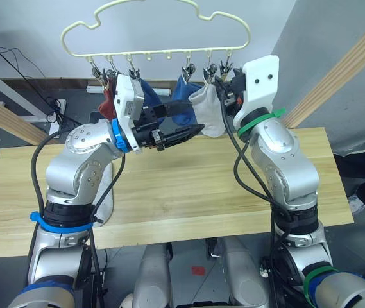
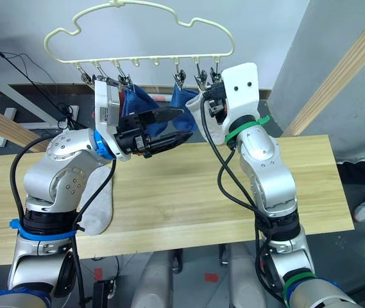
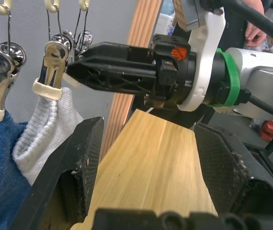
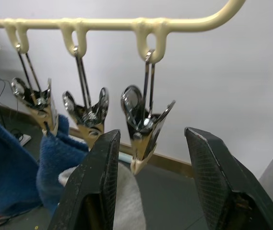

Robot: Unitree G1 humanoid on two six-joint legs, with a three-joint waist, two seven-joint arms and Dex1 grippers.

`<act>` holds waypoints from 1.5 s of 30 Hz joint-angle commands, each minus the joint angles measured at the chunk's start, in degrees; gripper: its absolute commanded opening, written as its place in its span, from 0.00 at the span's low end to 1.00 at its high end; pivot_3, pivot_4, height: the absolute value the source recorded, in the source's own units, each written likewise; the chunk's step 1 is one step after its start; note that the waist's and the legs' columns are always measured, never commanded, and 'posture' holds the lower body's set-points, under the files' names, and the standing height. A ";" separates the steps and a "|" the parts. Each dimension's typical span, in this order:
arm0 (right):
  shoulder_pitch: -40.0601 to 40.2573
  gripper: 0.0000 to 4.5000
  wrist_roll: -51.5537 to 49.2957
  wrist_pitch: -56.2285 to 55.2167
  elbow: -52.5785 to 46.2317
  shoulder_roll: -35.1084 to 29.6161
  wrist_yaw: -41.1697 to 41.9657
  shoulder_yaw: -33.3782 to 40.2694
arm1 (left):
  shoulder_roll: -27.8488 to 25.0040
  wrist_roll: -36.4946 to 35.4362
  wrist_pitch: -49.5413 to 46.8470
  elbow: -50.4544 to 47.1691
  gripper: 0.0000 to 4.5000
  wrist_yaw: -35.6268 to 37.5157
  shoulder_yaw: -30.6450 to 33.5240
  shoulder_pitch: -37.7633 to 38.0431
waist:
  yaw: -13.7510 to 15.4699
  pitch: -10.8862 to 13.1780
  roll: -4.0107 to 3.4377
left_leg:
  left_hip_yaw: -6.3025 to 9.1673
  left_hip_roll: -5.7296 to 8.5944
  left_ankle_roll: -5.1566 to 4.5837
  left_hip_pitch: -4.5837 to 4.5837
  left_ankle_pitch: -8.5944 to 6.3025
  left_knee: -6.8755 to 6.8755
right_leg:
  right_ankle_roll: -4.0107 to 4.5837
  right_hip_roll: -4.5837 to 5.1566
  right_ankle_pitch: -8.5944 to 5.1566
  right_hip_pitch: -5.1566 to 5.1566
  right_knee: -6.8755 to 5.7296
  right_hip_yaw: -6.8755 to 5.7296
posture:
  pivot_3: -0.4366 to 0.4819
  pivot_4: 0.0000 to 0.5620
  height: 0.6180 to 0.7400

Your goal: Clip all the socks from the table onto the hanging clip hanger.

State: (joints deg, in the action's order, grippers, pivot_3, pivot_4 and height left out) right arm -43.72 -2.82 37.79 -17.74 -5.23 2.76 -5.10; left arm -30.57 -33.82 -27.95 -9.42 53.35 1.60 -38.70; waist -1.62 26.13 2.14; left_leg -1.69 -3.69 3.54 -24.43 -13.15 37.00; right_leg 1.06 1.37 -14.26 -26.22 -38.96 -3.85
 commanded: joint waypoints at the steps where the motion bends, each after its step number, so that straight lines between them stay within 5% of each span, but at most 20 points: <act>1: -0.99 0.49 0.80 -2.33 -0.78 0.34 -0.53 0.82 | -0.40 -0.17 1.30 -2.17 0.72 0.45 0.80 -0.47 | 0.00 0.00 0.00 | 0.00 0.00 0.00 0.00 0.00 0.00 | 0.00 0.00 0.00 0.00 0.00 0.00 | 0.42 0.77 1.00; 8: -2.12 0.49 1.22 -4.49 1.63 1.31 -1.15 0.96 | -0.37 0.45 2.11 -1.73 0.72 0.37 0.57 -0.49 | -0.01 0.00 0.00 | 0.00 0.00 0.00 0.00 0.00 0.00 | 0.01 0.00 0.01 0.00 -0.01 -0.01 | 0.42 0.77 1.00; 13: -2.98 0.22 1.61 -5.38 2.84 2.66 -1.19 0.98 | -0.32 0.94 2.39 -1.63 0.73 0.32 0.40 -0.34 | 0.06 0.00 0.00 | 0.01 0.00 0.00 0.00 0.00 0.00 | 0.07 0.00 0.04 0.00 -0.01 -0.02 | 0.42 0.77 1.00; 38: -2.75 0.22 1.28 -5.41 1.38 5.80 -2.67 2.55 | -0.41 1.77 2.60 -2.46 0.73 0.55 -0.03 1.31 | 0.09 0.00 0.00 | 0.02 0.00 0.00 0.00 0.00 0.01 | 0.30 0.01 0.17 0.00 -0.02 -0.02 | 0.42 0.78 1.00; 43: -2.71 0.57 1.68 -4.26 1.24 5.48 -2.54 2.32 | -0.45 1.92 2.83 -2.25 0.73 0.69 -0.11 1.32 | 0.12 0.00 0.00 | 0.01 0.00 0.00 0.00 0.00 0.02 | 0.30 0.02 0.18 0.00 -0.02 -0.01 | 0.42 0.78 1.00; 45: -2.81 0.57 1.75 -4.20 1.28 5.49 -2.72 2.34 | -0.41 2.08 3.07 -2.07 0.73 0.69 -0.20 1.35 | 0.11 0.00 0.00 | 0.01 0.00 0.00 0.00 0.00 0.02 | 0.30 0.02 0.18 0.00 -0.03 -0.02 | 0.42 0.78 1.00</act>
State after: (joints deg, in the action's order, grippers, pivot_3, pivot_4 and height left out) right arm -46.12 -1.28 34.13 -13.31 0.03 0.55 -3.04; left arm -30.58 -31.75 -25.84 -9.30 53.45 1.51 -37.78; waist -1.51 26.13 2.14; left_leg -1.68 -3.69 3.54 -24.43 -13.15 37.02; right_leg 1.36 1.39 -14.08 -26.22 -38.99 -3.87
